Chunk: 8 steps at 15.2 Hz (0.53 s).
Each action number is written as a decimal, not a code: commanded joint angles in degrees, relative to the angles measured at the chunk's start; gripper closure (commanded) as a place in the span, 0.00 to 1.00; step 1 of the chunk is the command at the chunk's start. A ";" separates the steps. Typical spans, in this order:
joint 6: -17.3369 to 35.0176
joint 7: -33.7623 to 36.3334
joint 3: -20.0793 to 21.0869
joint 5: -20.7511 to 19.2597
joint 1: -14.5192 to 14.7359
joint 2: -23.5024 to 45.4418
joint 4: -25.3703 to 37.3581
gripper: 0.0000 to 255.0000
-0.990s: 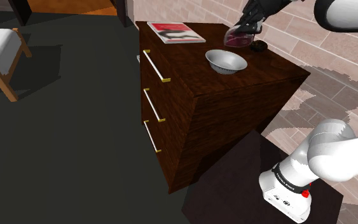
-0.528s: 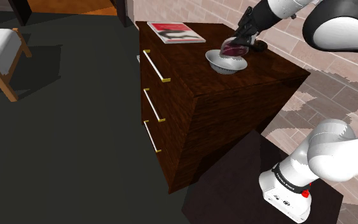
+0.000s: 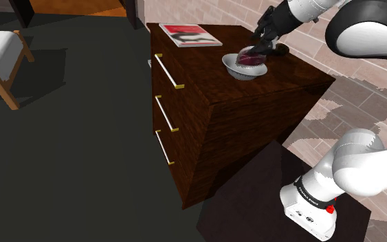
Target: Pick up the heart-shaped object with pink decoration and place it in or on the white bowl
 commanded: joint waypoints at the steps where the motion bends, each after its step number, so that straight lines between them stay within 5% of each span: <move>1: 0.01 0.00 0.00 0.00 0.00 0.00 0.00 0.00; 5: 0.01 0.00 0.00 0.00 0.00 0.00 0.00 0.00; 8: -5.98 -0.56 0.98 1.20 0.83 -2.46 3.35 0.00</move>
